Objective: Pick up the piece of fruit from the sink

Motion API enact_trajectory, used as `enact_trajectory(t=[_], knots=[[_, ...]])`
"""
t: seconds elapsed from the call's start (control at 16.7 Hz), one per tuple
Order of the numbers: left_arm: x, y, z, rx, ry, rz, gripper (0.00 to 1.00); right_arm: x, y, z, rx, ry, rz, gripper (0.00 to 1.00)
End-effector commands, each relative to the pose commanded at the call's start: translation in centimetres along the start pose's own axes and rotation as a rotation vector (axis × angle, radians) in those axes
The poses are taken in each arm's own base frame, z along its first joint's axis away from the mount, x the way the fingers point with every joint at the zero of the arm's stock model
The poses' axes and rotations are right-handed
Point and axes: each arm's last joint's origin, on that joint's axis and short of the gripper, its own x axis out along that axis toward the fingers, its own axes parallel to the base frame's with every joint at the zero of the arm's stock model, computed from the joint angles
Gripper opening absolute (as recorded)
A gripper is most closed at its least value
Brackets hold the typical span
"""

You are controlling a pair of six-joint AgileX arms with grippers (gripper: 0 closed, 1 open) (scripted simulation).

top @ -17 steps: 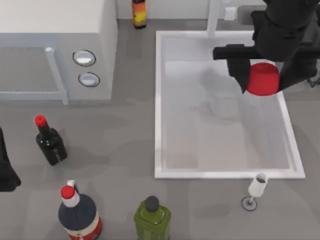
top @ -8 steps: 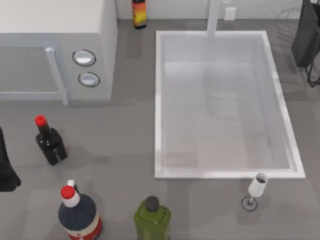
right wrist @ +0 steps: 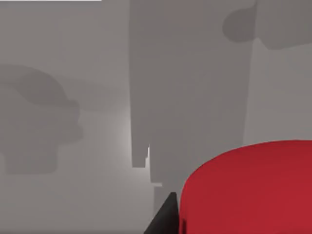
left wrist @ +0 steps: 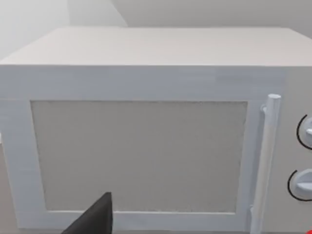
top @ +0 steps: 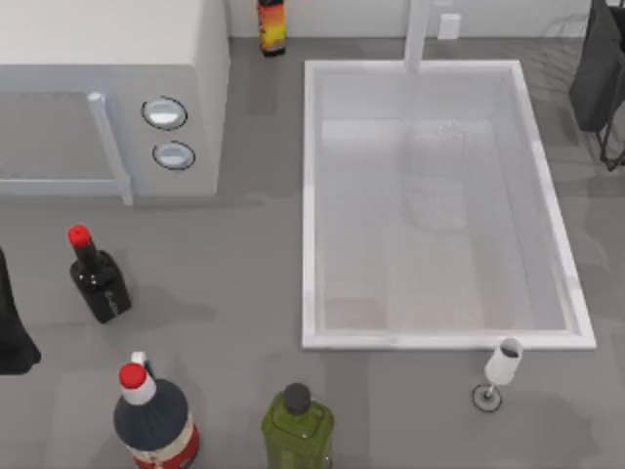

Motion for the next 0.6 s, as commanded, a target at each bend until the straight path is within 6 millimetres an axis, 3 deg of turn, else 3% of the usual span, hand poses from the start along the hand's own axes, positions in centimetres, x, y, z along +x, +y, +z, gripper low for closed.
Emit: enact_trajectory(t=[0.24, 0.6], knots=[[0.0, 0.0, 0.0, 0.000, 0.000, 0.000, 1.00, 1.1, 0.1, 0.2, -0.001, 0.011, 0.000, 0.00], [0.0, 0.0, 0.0, 0.000, 0.000, 0.000, 1.00, 8.0, 0.0, 0.6, -0.001, -0.017, -0.001, 0.00]])
